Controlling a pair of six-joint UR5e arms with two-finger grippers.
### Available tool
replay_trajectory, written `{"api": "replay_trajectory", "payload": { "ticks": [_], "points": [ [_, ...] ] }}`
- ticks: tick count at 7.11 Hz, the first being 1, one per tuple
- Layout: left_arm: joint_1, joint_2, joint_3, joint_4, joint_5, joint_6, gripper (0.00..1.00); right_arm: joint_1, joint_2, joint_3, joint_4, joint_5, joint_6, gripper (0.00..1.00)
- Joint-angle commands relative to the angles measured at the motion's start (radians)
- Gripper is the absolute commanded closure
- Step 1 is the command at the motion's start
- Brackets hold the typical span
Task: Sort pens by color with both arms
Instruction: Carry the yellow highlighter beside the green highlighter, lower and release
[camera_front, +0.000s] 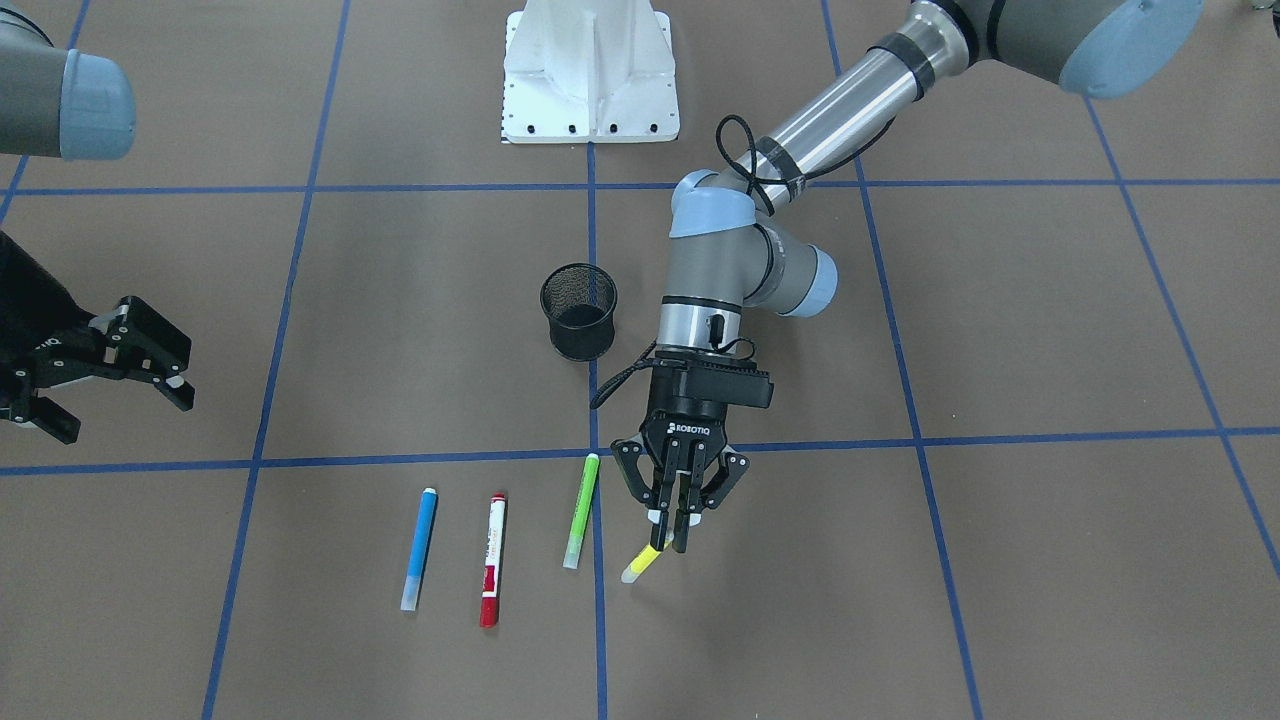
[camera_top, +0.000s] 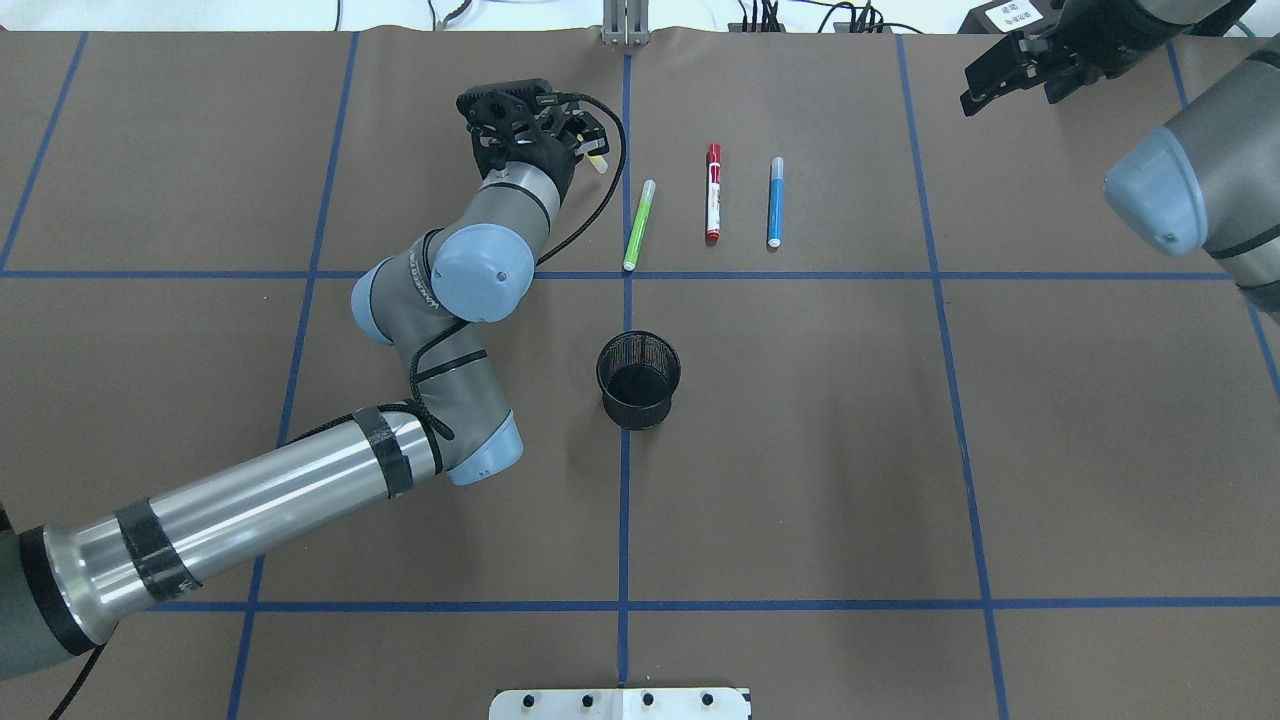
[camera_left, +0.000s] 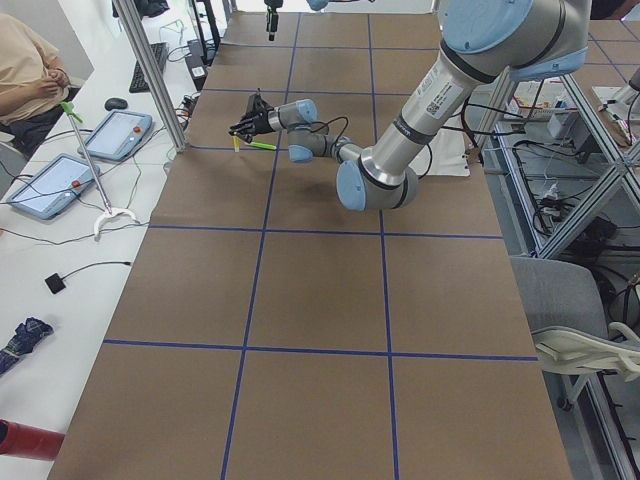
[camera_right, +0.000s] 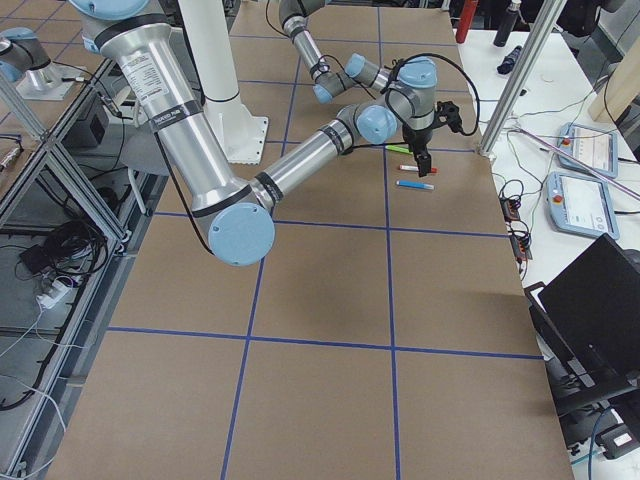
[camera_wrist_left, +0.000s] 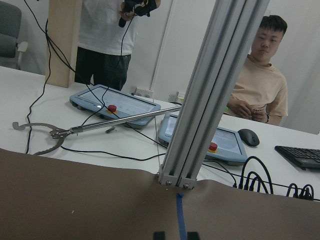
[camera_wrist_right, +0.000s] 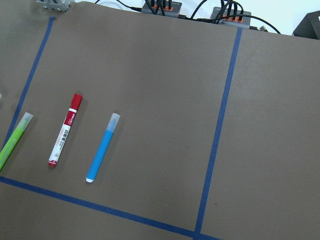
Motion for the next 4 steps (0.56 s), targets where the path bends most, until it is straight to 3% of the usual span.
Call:
{"api": "replay_trajectory", "payload": {
  "ticks": [1, 2, 4],
  "points": [
    [0.031, 0.032, -0.054, 0.000, -0.002, 0.022, 0.19, 0.000, 0.000, -0.001, 0.000, -0.001, 0.001, 0.00],
    [0.049, 0.058, -0.113, 0.002, -0.003, 0.106, 0.01, 0.000, 0.000, -0.001, 0.000, -0.001, 0.001, 0.00],
    [0.051, 0.072, -0.207, 0.025, -0.013, 0.174, 0.00, 0.000, 0.002, 0.001, 0.000, -0.001, 0.004, 0.00]
  ]
}}
